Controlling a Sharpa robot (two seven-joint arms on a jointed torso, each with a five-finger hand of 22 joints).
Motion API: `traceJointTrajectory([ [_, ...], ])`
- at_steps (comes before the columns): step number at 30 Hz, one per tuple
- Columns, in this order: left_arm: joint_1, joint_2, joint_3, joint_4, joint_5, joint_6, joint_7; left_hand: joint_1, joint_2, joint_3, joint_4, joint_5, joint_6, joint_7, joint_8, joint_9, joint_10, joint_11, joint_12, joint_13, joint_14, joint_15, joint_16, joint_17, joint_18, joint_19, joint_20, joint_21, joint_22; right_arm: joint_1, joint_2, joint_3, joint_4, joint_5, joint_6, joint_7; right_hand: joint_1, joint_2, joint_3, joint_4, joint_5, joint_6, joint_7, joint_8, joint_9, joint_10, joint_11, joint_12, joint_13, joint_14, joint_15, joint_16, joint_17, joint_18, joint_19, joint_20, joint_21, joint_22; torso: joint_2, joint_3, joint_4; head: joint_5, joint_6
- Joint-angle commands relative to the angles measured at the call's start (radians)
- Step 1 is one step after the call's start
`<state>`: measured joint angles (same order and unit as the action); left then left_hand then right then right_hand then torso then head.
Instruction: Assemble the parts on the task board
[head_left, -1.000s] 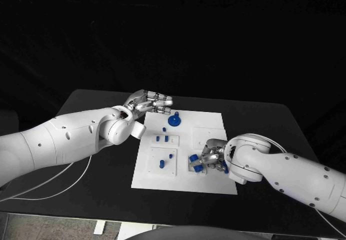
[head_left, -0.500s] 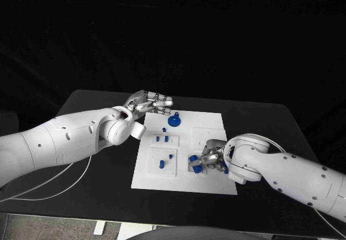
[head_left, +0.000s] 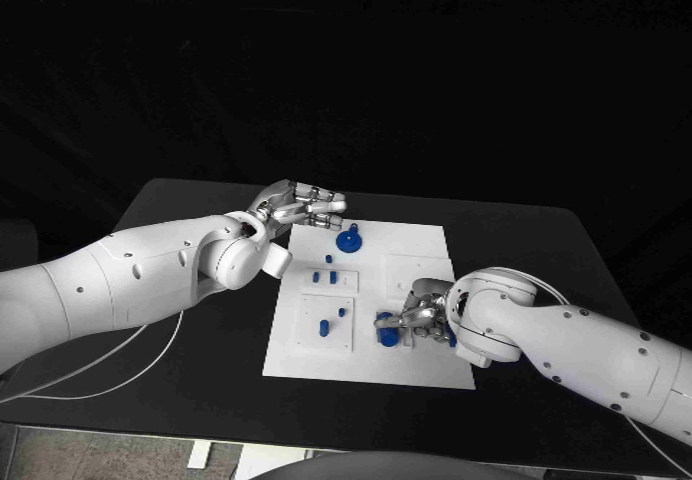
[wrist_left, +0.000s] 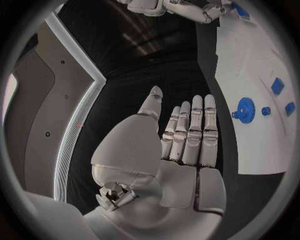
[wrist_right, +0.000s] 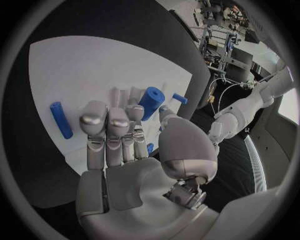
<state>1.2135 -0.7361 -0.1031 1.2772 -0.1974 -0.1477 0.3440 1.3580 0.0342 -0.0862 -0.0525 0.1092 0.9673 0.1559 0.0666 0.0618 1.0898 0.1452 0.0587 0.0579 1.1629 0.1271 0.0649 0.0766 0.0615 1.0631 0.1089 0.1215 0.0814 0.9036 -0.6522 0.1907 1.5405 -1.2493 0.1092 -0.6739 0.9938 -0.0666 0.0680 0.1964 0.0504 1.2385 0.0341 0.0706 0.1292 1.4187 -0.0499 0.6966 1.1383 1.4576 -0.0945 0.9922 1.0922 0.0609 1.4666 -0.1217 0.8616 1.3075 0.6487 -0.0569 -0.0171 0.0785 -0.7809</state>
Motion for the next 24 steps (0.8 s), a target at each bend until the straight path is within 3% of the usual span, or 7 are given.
traceJointTrajectory([
  [1,0.0,0.003,0.001,0.001,-0.002,0.015,0.003,-0.013,-0.001,0.001,0.006,0.003,-0.003,0.004,0.002,0.001,-0.007,-0.002,0.003,0.001,-0.009,-0.001,-0.004,0.0,0.016,-0.002,0.004,0.005,-0.001,-0.001,-0.001,0.0,0.002,0.009,0.003,0.014,-0.006,-0.016,-0.023,0.004,-0.002,-0.008,0.002,-0.006,-0.001,0.004,-0.001,-0.005,0.002,0.001,-0.008,-0.006,-0.001,-0.016,0.04,-0.005,-0.003,0.108,-0.001,-0.0005,-0.0006,-0.001,0.001],
  [2,0.0,0.002,0.001,0.001,-0.002,0.015,0.003,-0.013,-0.001,0.001,0.006,0.003,-0.003,0.004,0.002,0.001,-0.007,-0.002,0.003,0.001,-0.009,-0.001,-0.004,0.0,0.016,-0.002,0.004,0.005,-0.001,-0.001,-0.002,0.0,0.002,0.01,0.001,0.016,0.01,-0.007,-0.056,0.01,-0.002,-0.008,0.002,-0.006,0.0,0.004,-0.001,-0.006,0.003,0.003,-0.008,-0.007,0.001,-0.016,0.04,-0.005,-0.005,0.108,-0.001,-0.0003,-0.0007,-0.001,0.001],
  [9,0.0,0.001,0.001,0.001,-0.002,0.014,0.002,-0.013,-0.001,0.001,0.008,0.002,-0.008,0.005,0.002,0.0,-0.008,-0.002,0.003,0.001,-0.009,0.0,-0.004,0.0,0.017,-0.002,0.004,0.005,-0.001,-0.001,-0.018,0.0,0.021,0.021,-0.014,0.032,0.016,-0.001,-0.076,0.015,-0.002,-0.007,0.002,-0.006,0.001,0.006,-0.001,-0.005,0.006,0.003,-0.008,-0.009,0.003,-0.016,0.041,-0.005,-0.005,0.108,0.0,0.0017,0.0,0.003,0.002],
  [16,0.0,-0.001,0.001,0.001,-0.002,0.013,0.003,-0.013,0.0,0.002,0.009,0.003,-0.007,0.005,0.002,0.0,-0.007,-0.002,0.003,0.001,-0.008,-0.001,-0.004,0.001,0.017,-0.002,0.004,0.006,-0.001,-0.001,-0.049,0.0,0.057,0.034,-0.022,0.045,0.017,0.016,-0.089,0.002,-0.002,-0.006,0.002,-0.006,0.003,0.008,-0.001,-0.003,0.009,0.004,-0.008,-0.008,0.006,-0.016,0.042,-0.005,-0.004,0.108,-0.001,-0.0002,-0.0012,0.006,0.002],
  [24,0.0,-0.001,0.001,0.001,-0.002,0.012,0.005,-0.014,0.0,0.001,0.01,0.002,-0.009,0.005,0.002,0.0,-0.007,-0.002,0.003,0.001,-0.008,-0.001,-0.004,0.001,0.017,-0.002,0.004,0.006,-0.001,-0.001,-0.081,0.003,0.09,0.04,-0.04,0.068,0.03,0.008,-0.092,-0.014,-0.002,-0.003,0.001,-0.006,0.004,0.011,-0.002,0.004,0.013,0.005,-0.009,-0.003,0.01,-0.015,0.044,-0.006,0.001,0.109,-0.001,0.0002,-0.0027,0.006,0.004],
])
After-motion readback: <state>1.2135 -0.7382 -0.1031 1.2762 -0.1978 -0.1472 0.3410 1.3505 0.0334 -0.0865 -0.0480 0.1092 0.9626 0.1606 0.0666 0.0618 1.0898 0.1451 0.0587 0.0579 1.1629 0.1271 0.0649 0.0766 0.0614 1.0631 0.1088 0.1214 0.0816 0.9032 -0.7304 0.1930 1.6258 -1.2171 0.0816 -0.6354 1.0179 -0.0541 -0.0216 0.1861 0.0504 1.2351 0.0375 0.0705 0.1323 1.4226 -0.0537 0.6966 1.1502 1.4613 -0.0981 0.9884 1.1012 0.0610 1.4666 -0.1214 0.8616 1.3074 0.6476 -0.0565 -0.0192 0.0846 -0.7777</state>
